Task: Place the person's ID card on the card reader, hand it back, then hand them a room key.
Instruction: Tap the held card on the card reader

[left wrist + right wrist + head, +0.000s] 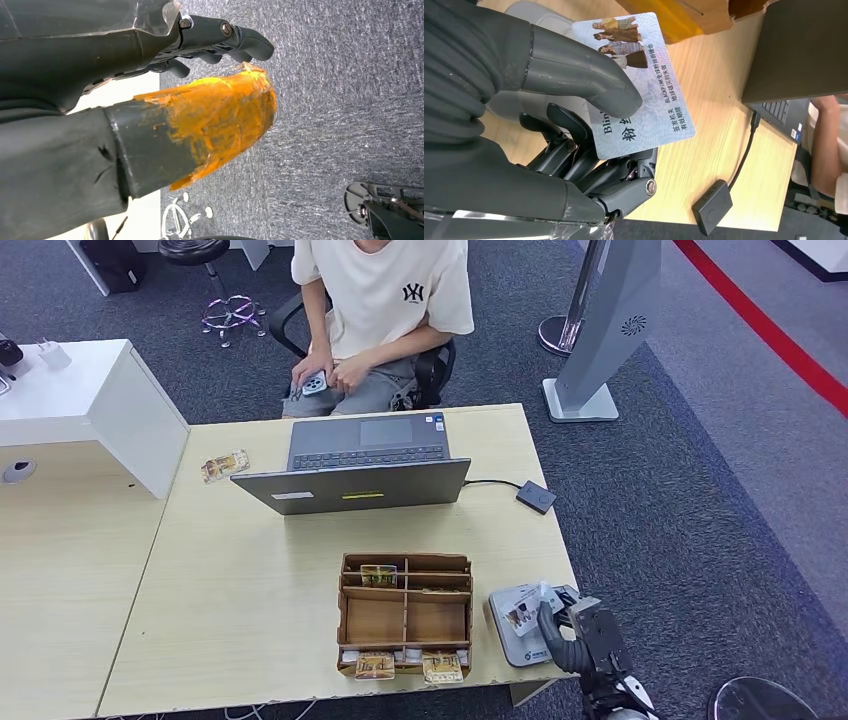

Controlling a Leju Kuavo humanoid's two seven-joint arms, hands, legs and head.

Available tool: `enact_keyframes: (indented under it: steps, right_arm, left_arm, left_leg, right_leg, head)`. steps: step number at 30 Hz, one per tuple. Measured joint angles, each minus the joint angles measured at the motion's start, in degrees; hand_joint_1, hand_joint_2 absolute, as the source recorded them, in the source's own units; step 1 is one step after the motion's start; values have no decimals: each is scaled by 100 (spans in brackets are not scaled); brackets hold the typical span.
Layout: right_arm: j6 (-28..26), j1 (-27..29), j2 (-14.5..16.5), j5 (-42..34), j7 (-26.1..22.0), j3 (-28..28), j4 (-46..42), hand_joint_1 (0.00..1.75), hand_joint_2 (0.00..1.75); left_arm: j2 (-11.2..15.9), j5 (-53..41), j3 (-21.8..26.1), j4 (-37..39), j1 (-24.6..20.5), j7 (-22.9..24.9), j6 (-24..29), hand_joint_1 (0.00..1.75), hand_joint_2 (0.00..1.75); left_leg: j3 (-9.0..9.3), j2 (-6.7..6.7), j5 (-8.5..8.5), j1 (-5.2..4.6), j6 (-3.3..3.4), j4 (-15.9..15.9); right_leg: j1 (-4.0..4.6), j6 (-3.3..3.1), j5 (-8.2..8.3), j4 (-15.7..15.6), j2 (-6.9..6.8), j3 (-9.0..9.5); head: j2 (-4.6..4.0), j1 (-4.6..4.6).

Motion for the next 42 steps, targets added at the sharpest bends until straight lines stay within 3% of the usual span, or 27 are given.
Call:
enact_keyframes:
  steps: [24, 42]
  right_arm:
    - [-384, -82, -40, 544, 148, 11, 84, 175, 175]
    - [-776, -594, -90, 1316, 353, 7, 1129, 175, 175]
  left_arm:
    - [-2, -19, 3, 0, 0, 0, -7, 0, 0]
    - [0, -39, 32, 0, -2, -1, -23, 0, 0]
  left_leg:
    - [0, 0, 0, 0, 0, 0]
    - [24, 9, -1, 1, 0, 0]
  right_leg:
    - [0, 0, 0, 0, 0, 0]
    - [1, 0, 0, -1, 4, 20]
  head:
    - [-1, 0]
    - [0, 1]
